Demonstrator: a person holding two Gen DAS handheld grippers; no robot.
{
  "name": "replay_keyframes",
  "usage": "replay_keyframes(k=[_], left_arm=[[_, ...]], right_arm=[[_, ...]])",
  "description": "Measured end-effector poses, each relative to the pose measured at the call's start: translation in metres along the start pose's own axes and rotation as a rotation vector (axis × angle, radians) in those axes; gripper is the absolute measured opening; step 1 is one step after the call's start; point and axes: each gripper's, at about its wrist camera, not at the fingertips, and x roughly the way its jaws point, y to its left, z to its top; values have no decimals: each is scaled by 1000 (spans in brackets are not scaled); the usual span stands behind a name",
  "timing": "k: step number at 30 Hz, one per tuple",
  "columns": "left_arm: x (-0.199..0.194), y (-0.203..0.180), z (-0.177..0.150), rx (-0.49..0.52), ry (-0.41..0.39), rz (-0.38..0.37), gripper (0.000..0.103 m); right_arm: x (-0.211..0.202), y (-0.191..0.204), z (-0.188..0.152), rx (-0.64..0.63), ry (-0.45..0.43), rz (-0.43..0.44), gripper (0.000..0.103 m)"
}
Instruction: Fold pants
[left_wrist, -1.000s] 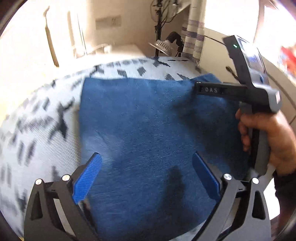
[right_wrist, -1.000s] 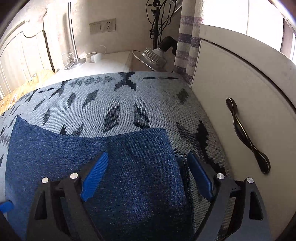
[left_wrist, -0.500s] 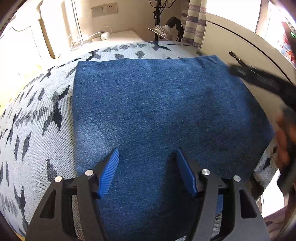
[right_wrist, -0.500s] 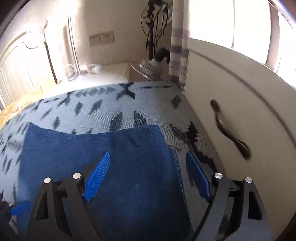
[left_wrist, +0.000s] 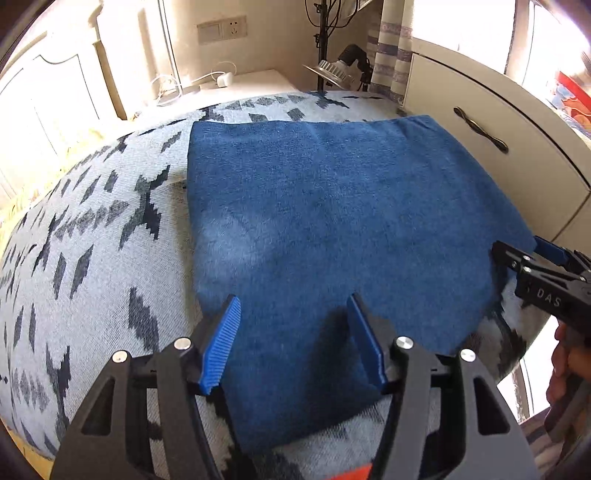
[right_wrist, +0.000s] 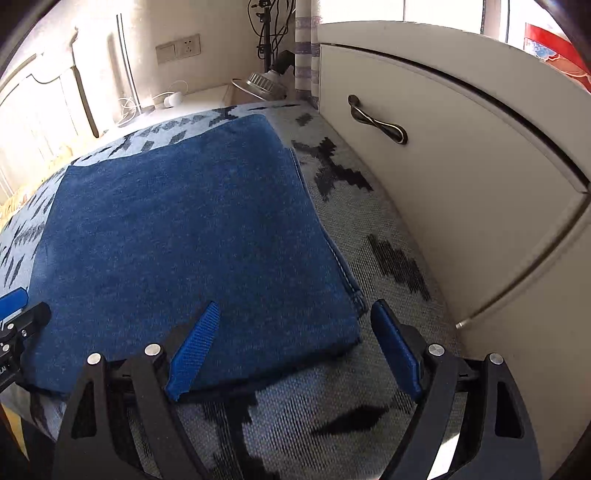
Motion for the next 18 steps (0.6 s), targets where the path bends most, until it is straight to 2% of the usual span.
replay_keyframes(k=[6, 13, 18], left_arm=[[1, 2, -14, 18, 30, -12, 60], [-10, 10, -21, -6, 14, -52, 60], [-19, 18, -24, -23, 5, -53, 60]], right_arm=[[-15, 1, -7, -6, -3, -23, 80], [-35, 8, -8, -11, -20, -35, 81], [-42, 18, -5, -24, -48, -17, 81]])
